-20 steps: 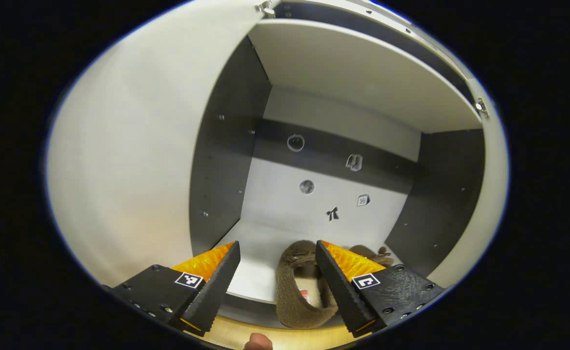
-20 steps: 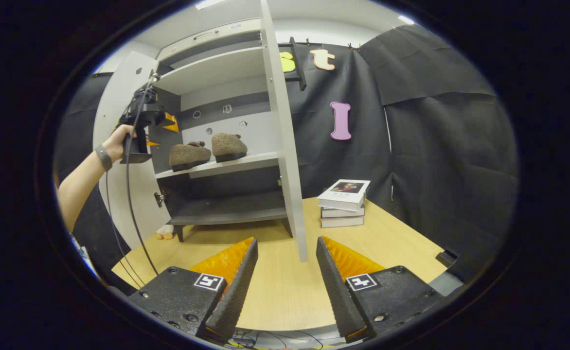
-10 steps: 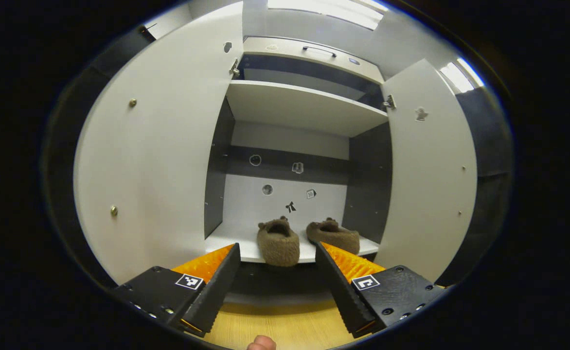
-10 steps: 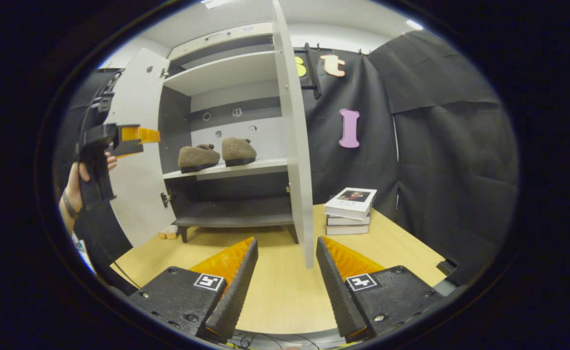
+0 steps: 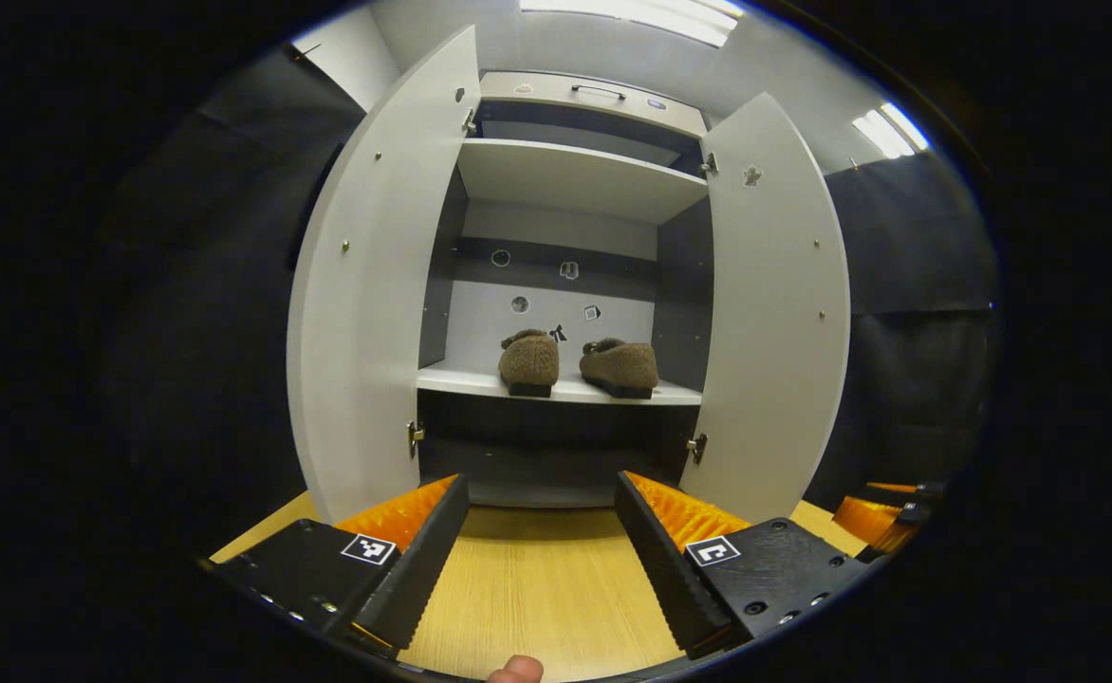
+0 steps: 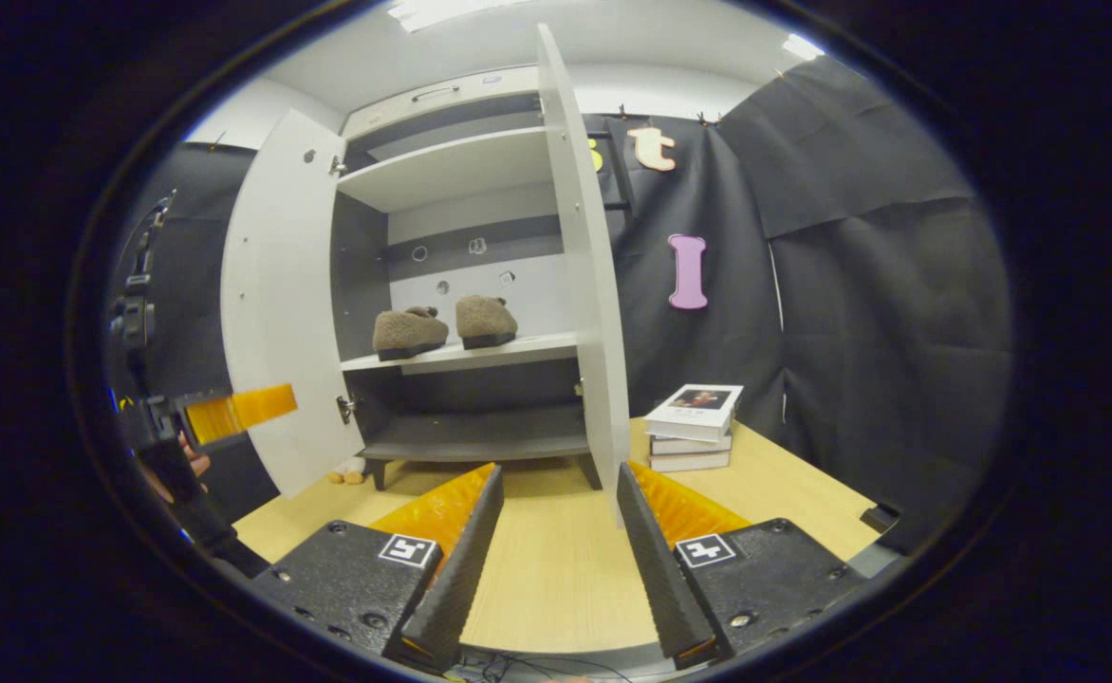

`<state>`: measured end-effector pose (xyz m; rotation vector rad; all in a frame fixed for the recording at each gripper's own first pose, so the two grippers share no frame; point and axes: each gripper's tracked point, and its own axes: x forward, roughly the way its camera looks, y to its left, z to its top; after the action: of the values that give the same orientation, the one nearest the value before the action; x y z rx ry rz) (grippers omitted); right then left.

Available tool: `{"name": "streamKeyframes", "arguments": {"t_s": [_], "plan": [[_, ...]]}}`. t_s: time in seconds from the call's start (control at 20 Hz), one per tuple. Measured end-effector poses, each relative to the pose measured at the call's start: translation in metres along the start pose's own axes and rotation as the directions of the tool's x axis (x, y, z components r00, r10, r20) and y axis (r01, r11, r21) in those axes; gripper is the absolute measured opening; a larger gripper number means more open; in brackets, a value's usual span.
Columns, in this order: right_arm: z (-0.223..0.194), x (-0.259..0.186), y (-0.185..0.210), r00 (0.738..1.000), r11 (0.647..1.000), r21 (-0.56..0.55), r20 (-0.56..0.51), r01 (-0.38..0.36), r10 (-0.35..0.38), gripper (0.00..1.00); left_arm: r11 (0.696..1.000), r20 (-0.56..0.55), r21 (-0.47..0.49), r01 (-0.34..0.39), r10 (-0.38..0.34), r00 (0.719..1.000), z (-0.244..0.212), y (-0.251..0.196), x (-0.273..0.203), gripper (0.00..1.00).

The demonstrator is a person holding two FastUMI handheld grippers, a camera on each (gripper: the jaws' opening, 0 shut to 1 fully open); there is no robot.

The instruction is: Grab one shoe with the right hand and put it into the shoe cabinet, grab the other shoe with the left hand and put it into the shoe cabinet; then close the right door with the right hand and the left door with the left hand.

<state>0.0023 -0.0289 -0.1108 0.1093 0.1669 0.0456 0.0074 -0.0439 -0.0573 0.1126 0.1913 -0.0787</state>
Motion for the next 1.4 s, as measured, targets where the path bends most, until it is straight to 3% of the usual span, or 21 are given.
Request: {"name": "streamKeyframes", "arguments": {"t_s": [0.2,0.55,0.8,1.15,1.4], "plan": [[0.035,-0.004,-0.008,0.999,0.999,-0.032,0.043,0.016,-0.014,0.78,0.999,-0.028,-0.037,0.038,-0.04,0.999,-0.013,-0.006,-0.018,0.95],[0.162,0.011,-0.055,0.984,0.994,-0.094,0.173,0.049,-0.033,0.82,0.997,0.039,-0.053,-0.058,0.06,0.997,0.008,0.024,-0.025,0.95],[0.235,0.034,-0.085,0.962,0.986,-0.137,0.266,0.1,-0.061,0.9,0.995,0.05,-0.086,-0.051,0.056,0.997,0.015,0.017,-0.031,0.95],[0.27,0.091,-0.124,0.956,0.984,-0.06,0.255,0.166,-0.146,0.95,0.992,0.061,-0.107,-0.063,0.07,0.996,0.023,0.024,-0.037,0.95],[0.27,0.112,-0.126,0.964,0.985,-0.061,0.222,0.162,-0.145,0.95,0.989,0.036,-0.133,-0.065,0.071,0.997,0.019,0.027,-0.035,0.95]]}}
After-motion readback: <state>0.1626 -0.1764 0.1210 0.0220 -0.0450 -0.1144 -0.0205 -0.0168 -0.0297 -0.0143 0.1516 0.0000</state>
